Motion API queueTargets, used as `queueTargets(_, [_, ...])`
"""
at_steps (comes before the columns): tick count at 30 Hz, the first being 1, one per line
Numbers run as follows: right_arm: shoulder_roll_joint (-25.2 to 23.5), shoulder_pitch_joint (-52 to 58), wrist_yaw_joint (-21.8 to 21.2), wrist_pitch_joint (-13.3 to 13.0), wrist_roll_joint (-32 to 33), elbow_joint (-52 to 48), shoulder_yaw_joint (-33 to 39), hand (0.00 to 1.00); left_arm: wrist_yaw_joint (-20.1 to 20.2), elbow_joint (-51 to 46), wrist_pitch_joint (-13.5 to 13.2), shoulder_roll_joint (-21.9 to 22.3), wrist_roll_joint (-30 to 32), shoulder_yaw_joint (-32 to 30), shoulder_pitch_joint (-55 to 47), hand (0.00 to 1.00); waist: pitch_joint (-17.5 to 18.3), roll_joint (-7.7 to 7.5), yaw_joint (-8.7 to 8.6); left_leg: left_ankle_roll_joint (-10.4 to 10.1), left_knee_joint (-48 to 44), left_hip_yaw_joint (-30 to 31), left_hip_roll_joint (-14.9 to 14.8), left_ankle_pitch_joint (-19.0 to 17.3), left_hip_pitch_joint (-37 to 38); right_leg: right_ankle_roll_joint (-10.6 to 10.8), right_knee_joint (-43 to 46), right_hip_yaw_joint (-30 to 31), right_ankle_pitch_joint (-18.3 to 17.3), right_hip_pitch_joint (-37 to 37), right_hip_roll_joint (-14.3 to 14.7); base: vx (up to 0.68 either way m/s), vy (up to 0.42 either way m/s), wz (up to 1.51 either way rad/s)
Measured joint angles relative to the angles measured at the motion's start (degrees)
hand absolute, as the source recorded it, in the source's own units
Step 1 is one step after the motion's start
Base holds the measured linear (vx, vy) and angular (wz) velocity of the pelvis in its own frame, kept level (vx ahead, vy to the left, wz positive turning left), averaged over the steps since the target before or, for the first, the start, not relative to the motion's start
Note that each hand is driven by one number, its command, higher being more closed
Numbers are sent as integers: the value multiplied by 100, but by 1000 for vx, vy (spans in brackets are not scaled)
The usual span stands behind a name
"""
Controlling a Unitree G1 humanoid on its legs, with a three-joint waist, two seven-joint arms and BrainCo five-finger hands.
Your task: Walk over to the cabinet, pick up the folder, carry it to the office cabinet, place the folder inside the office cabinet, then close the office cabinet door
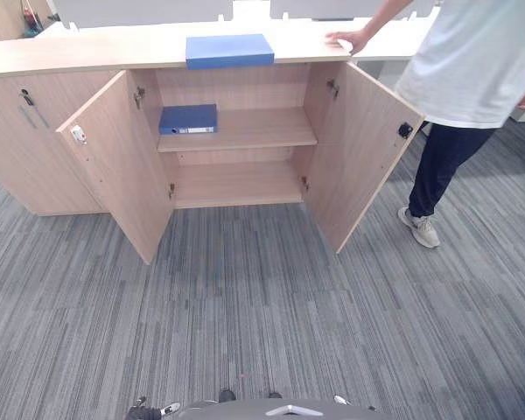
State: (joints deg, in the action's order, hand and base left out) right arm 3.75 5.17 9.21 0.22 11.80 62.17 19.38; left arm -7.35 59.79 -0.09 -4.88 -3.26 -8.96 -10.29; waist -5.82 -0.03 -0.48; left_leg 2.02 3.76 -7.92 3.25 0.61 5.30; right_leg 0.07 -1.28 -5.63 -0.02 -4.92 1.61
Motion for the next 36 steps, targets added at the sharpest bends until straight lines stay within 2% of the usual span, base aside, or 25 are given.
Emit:
queueTargets(6, [-31,-244,-9,1,-313,-5,-8,0,20,2,-2,-20,11,10,24,0,-128,-32,0,-8,64,-2,12,14,138,34,-100,-3,4,-138,0,6,1,0])
queueTargets(13, [-189,-450,-33,1,-326,-10,-81,0,25,36,-15,-23,9,17,60,0,-168,-33,18,-14,67,-3,12,11,192,52,-127,-8,10,-204,-1,-27,-1,0])
queueTargets(27, [-213,-458,-32,5,-326,-7,-117,0,24,40,-48,-53,13,40,72,0,-196,-80,36,-29,101,-116,12,-5,179,72,-245,44,42,-216,2,-29,-3,-3])
queueTargets(36, [-216,-507,-38,28,-329,-5,-163,0,27,43,-47,-84,14,55,106,0,-232,-125,71,-20,72,-328,-3,-107,143,87,-330,307,83,-145,25,-15,-1,-14])
